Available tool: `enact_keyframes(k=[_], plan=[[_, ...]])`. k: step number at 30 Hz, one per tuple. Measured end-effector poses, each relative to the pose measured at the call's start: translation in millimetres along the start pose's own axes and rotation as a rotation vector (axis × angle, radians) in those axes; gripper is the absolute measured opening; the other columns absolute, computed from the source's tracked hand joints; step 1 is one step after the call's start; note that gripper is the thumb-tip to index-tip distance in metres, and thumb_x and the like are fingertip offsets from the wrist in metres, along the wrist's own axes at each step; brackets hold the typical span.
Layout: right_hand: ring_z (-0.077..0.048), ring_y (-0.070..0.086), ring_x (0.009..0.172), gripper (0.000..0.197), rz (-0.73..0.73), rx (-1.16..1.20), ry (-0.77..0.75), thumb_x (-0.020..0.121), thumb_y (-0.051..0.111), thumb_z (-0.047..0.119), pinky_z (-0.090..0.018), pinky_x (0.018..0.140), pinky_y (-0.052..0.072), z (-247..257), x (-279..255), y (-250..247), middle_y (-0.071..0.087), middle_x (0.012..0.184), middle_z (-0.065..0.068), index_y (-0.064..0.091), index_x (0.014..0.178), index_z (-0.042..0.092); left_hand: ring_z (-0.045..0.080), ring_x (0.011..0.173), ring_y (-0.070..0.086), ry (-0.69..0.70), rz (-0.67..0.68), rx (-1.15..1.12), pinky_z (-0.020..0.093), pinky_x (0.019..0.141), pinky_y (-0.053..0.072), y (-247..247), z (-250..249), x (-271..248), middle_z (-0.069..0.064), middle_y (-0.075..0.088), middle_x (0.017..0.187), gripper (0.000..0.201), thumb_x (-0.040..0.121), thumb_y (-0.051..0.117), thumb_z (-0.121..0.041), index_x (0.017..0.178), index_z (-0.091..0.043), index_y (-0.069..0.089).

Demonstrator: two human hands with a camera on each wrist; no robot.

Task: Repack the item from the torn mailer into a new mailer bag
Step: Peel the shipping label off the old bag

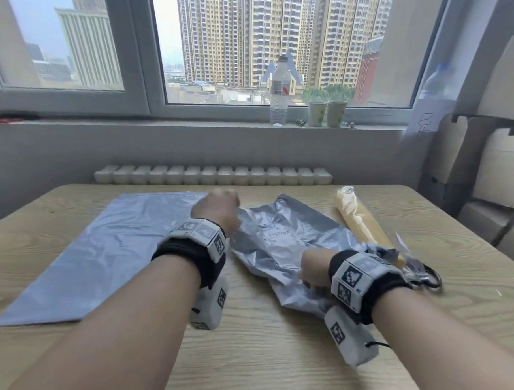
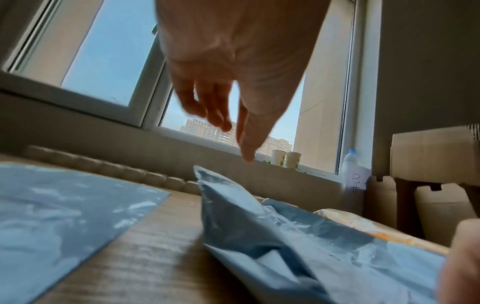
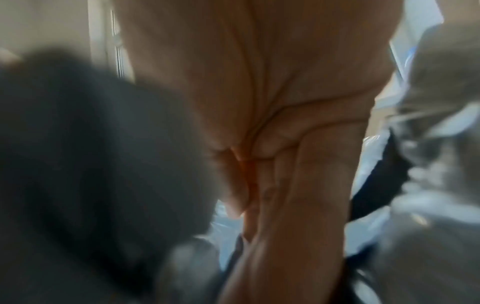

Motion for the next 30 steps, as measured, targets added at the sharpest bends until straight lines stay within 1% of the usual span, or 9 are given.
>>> enact_keyframes(k=[3,6,8,11,14,17,20,24,30], plan=[[-0.028,0.068,0.097,0.029,0.090,0.219,-0.099,0.093,0.054,0.016,-0.026,0.065,0.052,29,-7,4,0.070,0.111,-0.016,0.064,0.115,-0.001,0.022,0.104,0.065,0.011,0.350,-0.129,0.033,0.086,0.053,49,-16,-19,0.006,0.060,0.128,0.054,0.089,0.061,-0.045,0.135,-0.018,0.050],[-0.022,0.067,0.069,0.028,0.258,0.362,-0.128,0.091,0.061,0.017,-0.028,0.064,0.055,43,-19,-1,0.072,0.086,-0.013,0.067,0.110,-0.003,0.020,0.118,0.057,0.081,0.482,-0.019,0.028,0.085,0.051,75,-26,-32,0.002,0.054,0.137,0.072,0.080,0.073,-0.045,0.140,-0.018,0.046],[-0.015,0.058,0.057,0.024,0.167,0.269,-0.143,0.088,0.065,0.019,-0.024,0.056,0.054,37,-17,-24,0.066,0.071,-0.005,0.071,0.103,0.002,0.018,0.124,0.053,0.111,0.533,0.053,0.027,0.096,0.046,85,-23,-36,-0.002,0.053,0.140,0.080,0.073,0.081,-0.038,0.142,-0.019,0.045],[-0.016,0.064,0.064,0.011,-0.036,0.202,-0.165,0.087,0.067,0.016,-0.025,0.063,0.059,30,-10,-58,0.068,0.073,-0.004,0.073,0.093,0.009,0.017,0.132,0.045,0.158,0.573,0.094,0.029,0.107,0.040,92,-20,-38,-0.004,0.043,0.148,0.087,0.073,0.082,-0.031,0.147,-0.020,0.038],[-0.019,0.071,0.074,0.006,-0.132,0.207,-0.186,0.084,0.068,0.010,-0.031,0.071,0.061,35,2,-64,0.075,0.083,-0.009,0.074,0.085,0.010,0.018,0.125,0.049,0.168,0.550,0.076,0.033,0.103,0.045,95,-15,-38,0.000,0.045,0.142,0.083,0.068,0.084,-0.029,0.142,-0.026,0.045],[-0.013,0.067,0.073,0.010,-0.144,0.106,-0.205,0.080,0.070,0.007,-0.026,0.072,0.059,46,17,-41,0.075,0.085,-0.003,0.075,0.086,0.012,0.016,0.103,0.050,0.112,0.378,-0.058,0.029,0.091,0.048,80,-11,-33,0.001,0.043,0.119,0.050,0.071,0.073,-0.018,0.119,-0.030,0.063],[-0.016,0.069,0.079,0.011,-0.128,0.089,-0.175,0.071,0.080,0.013,-0.030,0.075,0.060,44,29,-15,0.073,0.084,0.000,0.073,0.078,0.017,0.013,0.097,0.056,0.166,0.195,-0.161,0.026,0.085,0.049,65,-17,-27,-0.002,0.058,0.106,0.016,0.079,0.069,-0.021,0.094,-0.024,0.075],[-0.015,0.068,0.075,0.015,-0.156,0.170,-0.175,0.067,0.083,0.022,-0.029,0.070,0.060,38,33,-13,0.072,0.078,0.000,0.068,0.070,0.021,0.009,0.071,0.063,0.114,0.387,-0.323,0.022,0.065,0.051,91,-17,-29,-0.004,0.068,0.076,0.021,0.076,0.079,-0.032,0.086,-0.015,0.073],[-0.012,0.059,0.067,0.024,-0.205,0.130,-0.240,0.072,0.079,0.037,-0.028,0.064,0.054,44,35,-12,0.070,0.077,0.000,0.068,0.076,0.016,0.008,0.056,0.058,0.024,0.515,-0.323,0.023,0.062,0.050,108,-5,-23,-0.004,0.067,0.065,0.020,0.069,0.086,-0.022,0.075,-0.017,0.068]])
Point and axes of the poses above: each hand's wrist, its own x-axis towards the middle knuckle, its own y-axis out of the palm, z = x × y, the point moved 9 cm from there along x, towards the middle knuckle
